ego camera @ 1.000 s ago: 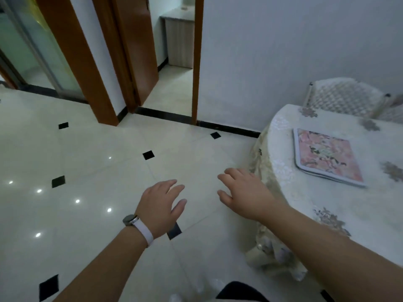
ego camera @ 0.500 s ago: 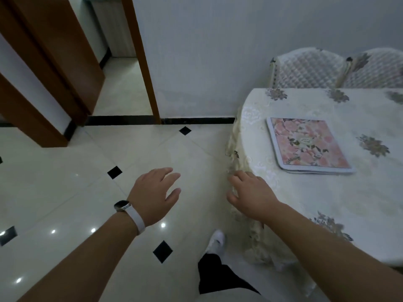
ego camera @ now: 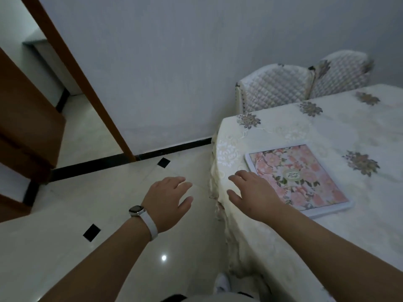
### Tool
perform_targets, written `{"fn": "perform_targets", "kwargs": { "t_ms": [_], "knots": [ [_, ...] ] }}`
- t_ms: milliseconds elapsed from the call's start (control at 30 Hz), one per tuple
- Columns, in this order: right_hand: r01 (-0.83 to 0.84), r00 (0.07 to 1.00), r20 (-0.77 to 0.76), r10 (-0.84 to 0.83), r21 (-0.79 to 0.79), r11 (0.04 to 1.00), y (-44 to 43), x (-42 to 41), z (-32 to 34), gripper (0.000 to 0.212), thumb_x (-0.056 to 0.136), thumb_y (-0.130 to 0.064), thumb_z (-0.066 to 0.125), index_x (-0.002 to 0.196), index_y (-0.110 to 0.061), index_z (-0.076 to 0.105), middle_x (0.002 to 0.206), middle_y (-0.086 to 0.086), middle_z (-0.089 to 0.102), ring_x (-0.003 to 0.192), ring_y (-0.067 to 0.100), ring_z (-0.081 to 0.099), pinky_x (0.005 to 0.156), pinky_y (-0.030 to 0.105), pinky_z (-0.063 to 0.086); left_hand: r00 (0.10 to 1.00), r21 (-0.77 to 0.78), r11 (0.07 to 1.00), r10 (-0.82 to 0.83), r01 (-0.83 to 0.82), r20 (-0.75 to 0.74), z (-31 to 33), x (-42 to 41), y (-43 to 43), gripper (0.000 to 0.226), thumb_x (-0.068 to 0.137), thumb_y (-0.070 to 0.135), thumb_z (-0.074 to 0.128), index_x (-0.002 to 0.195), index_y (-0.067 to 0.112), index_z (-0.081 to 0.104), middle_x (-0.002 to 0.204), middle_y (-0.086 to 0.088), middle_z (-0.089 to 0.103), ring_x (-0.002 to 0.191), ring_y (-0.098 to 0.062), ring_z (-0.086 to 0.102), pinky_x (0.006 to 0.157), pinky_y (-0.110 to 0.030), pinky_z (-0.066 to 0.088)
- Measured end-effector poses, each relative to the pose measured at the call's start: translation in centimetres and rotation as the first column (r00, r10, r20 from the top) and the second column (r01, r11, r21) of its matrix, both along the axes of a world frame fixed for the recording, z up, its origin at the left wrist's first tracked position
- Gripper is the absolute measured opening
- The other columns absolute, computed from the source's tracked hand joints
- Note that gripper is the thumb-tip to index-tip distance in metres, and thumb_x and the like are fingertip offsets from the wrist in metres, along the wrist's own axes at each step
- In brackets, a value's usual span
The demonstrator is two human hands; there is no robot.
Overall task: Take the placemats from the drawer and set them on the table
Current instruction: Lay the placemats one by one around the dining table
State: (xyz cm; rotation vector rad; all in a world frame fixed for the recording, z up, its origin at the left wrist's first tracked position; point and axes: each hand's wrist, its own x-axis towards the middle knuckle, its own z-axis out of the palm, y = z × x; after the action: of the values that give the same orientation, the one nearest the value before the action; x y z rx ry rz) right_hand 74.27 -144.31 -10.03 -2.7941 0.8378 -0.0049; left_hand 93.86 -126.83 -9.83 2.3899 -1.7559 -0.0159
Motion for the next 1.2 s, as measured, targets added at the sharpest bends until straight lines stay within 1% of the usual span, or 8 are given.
{"fn": "perform_targets", "kwargs": {
  "t_ms": [267, 467, 633, 767, 900, 967, 1067, 1200],
  "knots": [
    [0.301, 0.954, -0.012, -0.301, 0.032, 0.953, -4.9, 0.2, -1.2, 0.046, 0.096, -0.045, 0.044, 0.133, -0.02, 0.053, 0.128, -0.001, 0.056, 0.109, 0.023, 0.054, 0.085, 0.035, 0.048, 0.97, -0.014, 0.973, -0.233, 0.232, -0.068, -1.9, 4.8, -10.1, 0.047, 0.084, 0.045, 0.045, 0.113, 0.017, 0.069, 0.111, -0.005, 0.069, 0.099, -0.026, 0.065, 0.081, -0.041, 0.052],
    [0.521, 0.851, -0.071, -0.52, -0.002, 0.854, -7.4, 1.7, -1.7, 0.046, 0.096, -0.046, 0.043, 0.134, -0.021, 0.052, 0.131, 0.0, 0.055, 0.114, 0.023, 0.054, 0.09, 0.037, 0.048, 0.866, -0.037, 0.875, -0.483, 0.483, -0.125, -2.7, 7.9, -20.6, 0.044, 0.084, 0.046, 0.046, 0.113, 0.02, 0.067, 0.115, -0.004, 0.067, 0.1, -0.026, 0.065, 0.079, -0.043, 0.052],
    [0.719, 0.693, -0.079, -0.717, -0.007, 0.695, -8.5, 3.6, -0.6, 0.048, 0.098, -0.047, 0.041, 0.139, -0.023, 0.047, 0.136, -0.003, 0.052, 0.118, 0.02, 0.051, 0.093, 0.035, 0.046, 0.736, -0.09, 0.745, -0.667, 0.661, -0.116, -2.6, 11.4, -28.3, 0.046, 0.082, 0.046, 0.046, 0.11, 0.018, 0.069, 0.112, -0.006, 0.068, 0.099, -0.027, 0.065, 0.08, -0.042, 0.053],
    [0.851, 0.521, -0.089, -0.849, -0.017, 0.524, -8.4, 4.1, 0.1, 0.048, 0.097, -0.047, 0.044, 0.139, -0.024, 0.048, 0.137, -0.003, 0.052, 0.12, 0.02, 0.05, 0.092, 0.034, 0.046, 0.665, -0.022, 0.682, -0.72, 0.731, -0.2, -3.7, 12.7, -33.2, 0.056, 0.084, 0.052, 0.037, 0.119, 0.019, 0.065, 0.123, -0.005, 0.063, 0.111, -0.027, 0.059, 0.088, -0.043, 0.05],
    [0.928, 0.37, -0.091, -0.925, -0.018, 0.373, -6.7, 4.2, 0.1, 0.046, 0.097, -0.045, 0.046, 0.137, -0.024, 0.051, 0.137, -0.003, 0.052, 0.121, 0.02, 0.05, 0.091, 0.034, 0.046, 0.593, 0.049, 0.603, -0.761, 0.796, -0.264, -5.1, 12.0, -35.9, 0.058, 0.087, 0.053, 0.034, 0.131, 0.022, 0.056, 0.136, -0.001, 0.054, 0.123, -0.023, 0.049, 0.096, -0.041, 0.041],
    [0.953, 0.3, -0.099, -0.949, -0.01, 0.302, -5.6, 3.9, -0.1, 0.046, 0.097, -0.045, 0.046, 0.137, -0.024, 0.051, 0.137, -0.003, 0.052, 0.12, 0.021, 0.05, 0.09, 0.034, 0.045, 0.548, 0.064, 0.555, -0.788, 0.83, -0.28, -5.6, 11.0, -37.0, 0.057, 0.086, 0.051, 0.036, 0.131, 0.022, 0.056, 0.135, 0.0, 0.054, 0.123, -0.023, 0.049, 0.096, -0.039, 0.041],
    [0.98, 0.199, -0.125, -0.972, 0.022, 0.198, -4.1, 3.0, -0.9, 0.047, 0.097, -0.046, 0.044, 0.137, -0.024, 0.05, 0.136, -0.003, 0.052, 0.12, 0.021, 0.05, 0.091, 0.034, 0.045, 0.477, 0.056, 0.483, -0.829, 0.874, -0.291, -6.1, 9.1, -38.6, 0.068, 0.082, 0.058, 0.026, 0.129, 0.02, 0.057, 0.13, -0.001, 0.058, 0.118, -0.024, 0.052, 0.095, -0.039, 0.041],
    [0.994, 0.098, -0.145, -0.985, 0.061, 0.09, -4.2, 1.0, -2.3, 0.047, 0.098, -0.046, 0.043, 0.138, -0.023, 0.049, 0.138, -0.003, 0.05, 0.123, 0.02, 0.049, 0.093, 0.035, 0.045, 0.444, 0.067, 0.445, -0.845, 0.893, -0.299, -6.6, 6.4, -40.8, 0.069, 0.081, 0.057, 0.025, 0.129, 0.02, 0.058, 0.128, -0.001, 0.059, 0.116, -0.025, 0.053, 0.095, -0.041, 0.043]
  ]
}}
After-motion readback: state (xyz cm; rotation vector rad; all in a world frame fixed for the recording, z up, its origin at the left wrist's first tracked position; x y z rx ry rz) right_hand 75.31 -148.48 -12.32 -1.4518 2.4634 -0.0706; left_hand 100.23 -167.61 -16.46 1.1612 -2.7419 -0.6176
